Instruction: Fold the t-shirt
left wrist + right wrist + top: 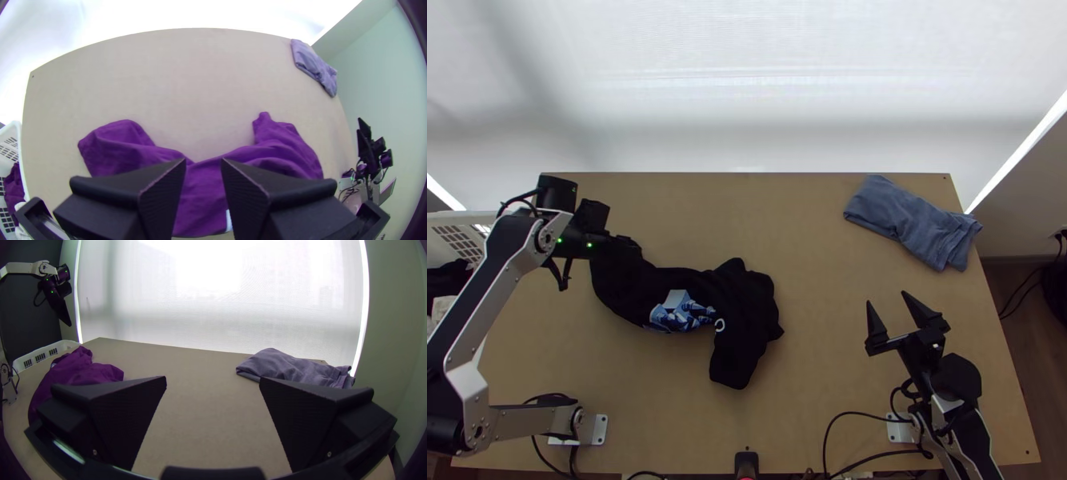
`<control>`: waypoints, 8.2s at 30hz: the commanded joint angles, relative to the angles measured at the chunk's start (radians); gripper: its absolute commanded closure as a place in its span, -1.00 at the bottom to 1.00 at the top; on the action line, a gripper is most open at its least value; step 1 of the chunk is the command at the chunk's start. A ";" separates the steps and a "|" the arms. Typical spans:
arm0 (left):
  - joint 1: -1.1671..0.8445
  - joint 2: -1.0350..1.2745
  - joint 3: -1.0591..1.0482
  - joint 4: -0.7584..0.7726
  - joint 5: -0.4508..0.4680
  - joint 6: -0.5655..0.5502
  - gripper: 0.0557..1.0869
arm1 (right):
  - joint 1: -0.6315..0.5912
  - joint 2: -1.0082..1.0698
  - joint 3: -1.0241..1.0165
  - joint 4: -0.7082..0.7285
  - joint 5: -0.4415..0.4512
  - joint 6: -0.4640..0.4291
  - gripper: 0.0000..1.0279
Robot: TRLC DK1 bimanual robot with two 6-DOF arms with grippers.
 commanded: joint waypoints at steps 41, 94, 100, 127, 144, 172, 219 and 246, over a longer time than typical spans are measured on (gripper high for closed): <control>0.167 0.213 0.113 0.129 -0.175 -0.078 0.93 | 0.011 -0.004 -0.010 0.014 0.007 0.004 -0.92; 0.031 0.151 0.076 -0.150 -0.209 -0.170 -0.32 | 0.322 0.851 0.595 -0.109 -0.464 0.855 -0.91; 0.038 0.144 0.053 -0.138 -0.210 -0.170 -0.32 | 0.192 1.049 0.598 -0.158 -0.754 1.211 -0.91; 0.093 0.150 0.021 -0.110 -0.210 -0.161 -0.32 | 0.286 1.400 0.694 -0.234 -0.845 1.193 0.11; 0.107 0.144 0.026 -0.116 -0.212 -0.147 -0.32 | 0.313 1.549 0.780 -0.167 -0.829 1.194 0.11; 0.170 0.211 0.078 -0.106 -0.210 -0.119 -0.32 | 0.358 1.478 0.825 -0.102 -0.684 1.183 0.94; 0.159 0.285 0.638 -0.044 -0.194 -0.322 0.93 | 0.198 1.277 1.041 -0.033 -0.148 0.568 0.94; 0.239 -0.111 0.303 0.089 -0.204 -0.520 0.93 | 0.069 1.112 1.065 0.365 -0.076 0.111 0.95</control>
